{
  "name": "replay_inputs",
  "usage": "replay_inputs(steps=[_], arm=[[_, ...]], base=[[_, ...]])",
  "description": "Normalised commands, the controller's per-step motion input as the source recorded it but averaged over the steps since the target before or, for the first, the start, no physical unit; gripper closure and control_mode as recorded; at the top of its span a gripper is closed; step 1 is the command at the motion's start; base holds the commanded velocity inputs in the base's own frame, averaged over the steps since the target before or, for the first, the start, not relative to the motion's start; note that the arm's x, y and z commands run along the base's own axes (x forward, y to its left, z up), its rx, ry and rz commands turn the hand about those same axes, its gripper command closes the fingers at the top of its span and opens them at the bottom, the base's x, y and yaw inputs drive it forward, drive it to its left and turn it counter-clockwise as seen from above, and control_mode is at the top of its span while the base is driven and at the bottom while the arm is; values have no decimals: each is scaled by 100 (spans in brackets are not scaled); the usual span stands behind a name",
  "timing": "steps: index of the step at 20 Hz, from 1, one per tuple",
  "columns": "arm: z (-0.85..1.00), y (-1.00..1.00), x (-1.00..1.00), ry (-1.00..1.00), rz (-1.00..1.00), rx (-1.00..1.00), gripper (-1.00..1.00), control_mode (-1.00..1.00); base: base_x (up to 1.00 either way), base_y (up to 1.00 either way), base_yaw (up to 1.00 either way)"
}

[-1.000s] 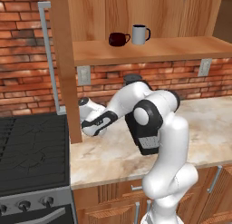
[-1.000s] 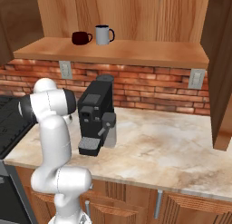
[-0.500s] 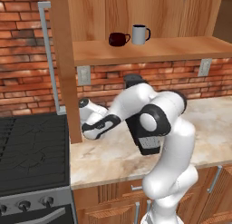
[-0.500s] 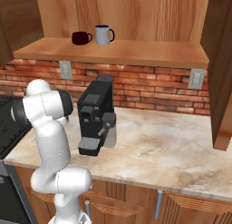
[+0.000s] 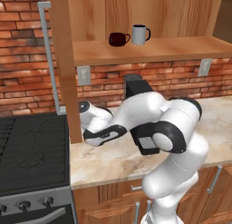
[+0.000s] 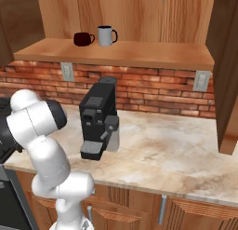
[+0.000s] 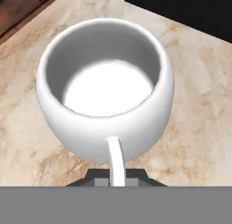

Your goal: Pick the mug on the counter and place it in the cabinet with the handle facing the right, like the mugs already inside.

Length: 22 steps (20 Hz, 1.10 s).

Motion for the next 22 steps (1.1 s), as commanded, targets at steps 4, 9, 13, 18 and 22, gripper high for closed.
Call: replay_inputs(steps=[4, 9, 13, 18, 22], arm=[[27, -16, -24, -5, 1, 0, 100, -100], [27, -36, -28, -4, 5, 0, 100, -100], [28, -34, -29, -2, 10, 0, 100, -100], [33, -17, -36, -1, 17, 0, 100, -100], [24, -5, -38, 0, 23, 1, 100, -100]], base=[[0, 0, 0], [0, 0, 0], [0, 0, 0], [0, 0, 0], [0, 0, 0]])
